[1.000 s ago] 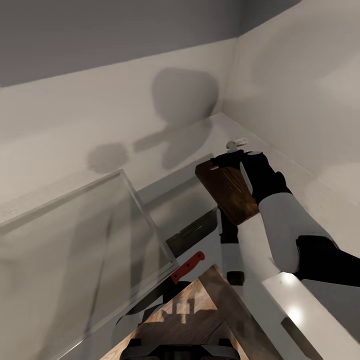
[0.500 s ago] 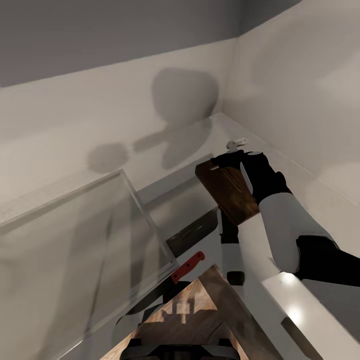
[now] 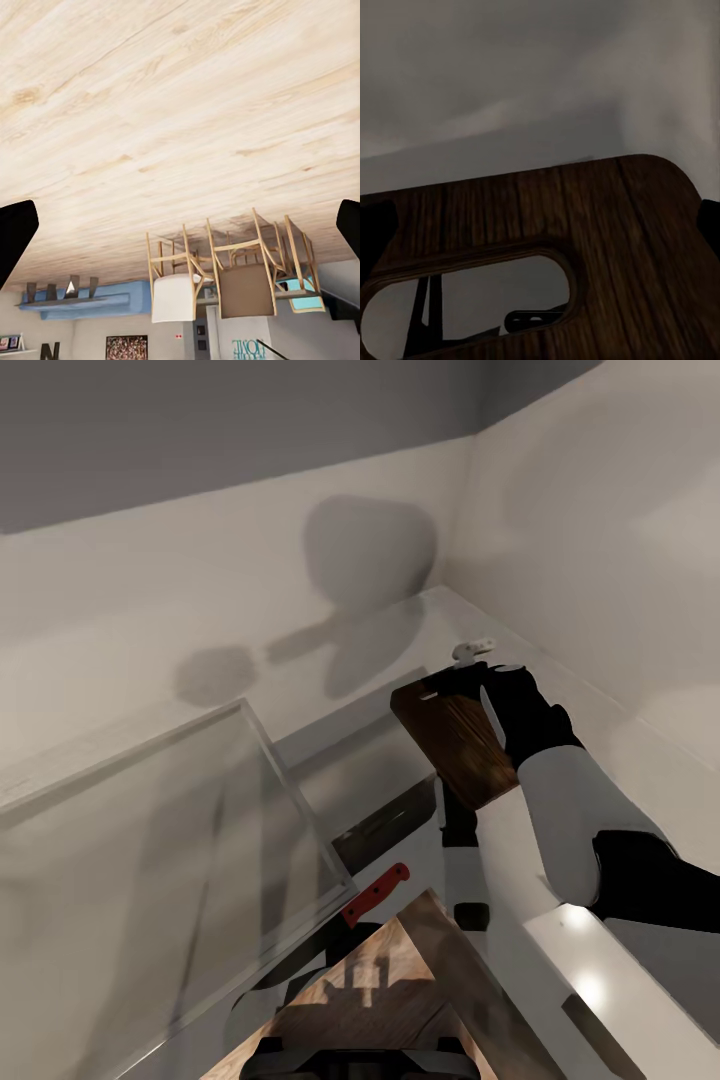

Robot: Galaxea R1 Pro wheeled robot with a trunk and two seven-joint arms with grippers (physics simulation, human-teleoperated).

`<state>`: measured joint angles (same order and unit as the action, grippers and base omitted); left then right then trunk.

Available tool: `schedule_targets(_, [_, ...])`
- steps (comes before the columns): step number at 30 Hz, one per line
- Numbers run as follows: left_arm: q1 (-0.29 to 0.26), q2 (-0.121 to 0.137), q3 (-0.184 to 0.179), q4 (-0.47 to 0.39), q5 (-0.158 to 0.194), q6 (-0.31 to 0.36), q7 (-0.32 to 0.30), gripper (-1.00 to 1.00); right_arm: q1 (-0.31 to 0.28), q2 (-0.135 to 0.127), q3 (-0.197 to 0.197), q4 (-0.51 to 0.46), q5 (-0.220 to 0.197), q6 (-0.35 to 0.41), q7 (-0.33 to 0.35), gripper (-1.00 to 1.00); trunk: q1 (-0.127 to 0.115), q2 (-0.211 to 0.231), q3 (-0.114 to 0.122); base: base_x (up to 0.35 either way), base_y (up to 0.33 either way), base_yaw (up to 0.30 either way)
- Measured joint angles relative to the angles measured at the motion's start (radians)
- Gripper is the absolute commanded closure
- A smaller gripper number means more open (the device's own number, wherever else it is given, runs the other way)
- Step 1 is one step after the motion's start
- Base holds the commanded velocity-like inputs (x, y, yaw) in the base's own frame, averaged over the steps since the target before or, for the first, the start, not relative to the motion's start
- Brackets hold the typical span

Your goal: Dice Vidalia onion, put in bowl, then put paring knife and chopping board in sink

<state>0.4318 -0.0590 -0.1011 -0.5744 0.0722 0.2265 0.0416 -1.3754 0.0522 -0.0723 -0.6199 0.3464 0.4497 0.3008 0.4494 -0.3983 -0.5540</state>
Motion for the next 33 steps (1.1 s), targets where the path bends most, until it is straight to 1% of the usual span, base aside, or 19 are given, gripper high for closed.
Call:
schedule_targets(9, [0.0,0.0,-0.001,0.0,0.0,0.0,0.0,-1.0,0.0,-0.002,0.0,-0.001,0.005,0.001,0.0,-1.0,0.0,0.0,0.0,0.0,0.0,0.0])
schedule_targets(13, [0.0,0.0,0.0,0.0,0.0,0.0,0.0,-1.0,0.0,-0.015,0.001,-0.001,0.007,0.001,0.001,-1.0,0.0,0.0,0.0,0.0,0.0,0.0])
schedule_targets(20, [0.0,0.0,0.001,0.0,0.0,0.0,0.0,-1.0,0.0,-0.028,0.002,-0.01,0.006,0.002,0.002,-1.0,0.0,0.0,0.0,0.0,0.0,0.0])
schedule_targets(25, [0.0,0.0,0.001,-0.001,0.0,0.0,0.0,-1.0,0.0,-0.03,0.004,-0.017,0.005,0.005,0.002,-1.0,0.0,0.0,0.0,0.0,0.0,0.0])
schedule_targets(27, [0.0,0.0,0.001,-0.001,0.0,0.0,0.0,-1.0,0.0,-0.03,0.007,-0.018,0.005,0.005,0.002,-1.0,0.0,0.0,0.0,0.0,0.0,0.0])
schedule_targets(31, [0.0,0.0,0.0,-0.002,0.0,0.0,0.0,-1.0,0.0,-0.029,0.029,-0.017,0.006,0.006,0.001,-1.0,0.0,0.0,0.0,0.0,0.0,0.0])
schedule_targets(33, [0.0,0.0,0.001,-0.002,0.0,0.0,0.0,-1.0,0.0,-0.029,0.034,-0.017,0.006,0.007,0.001,-1.0,0.0,0.0,0.0,0.0,0.0,0.0])
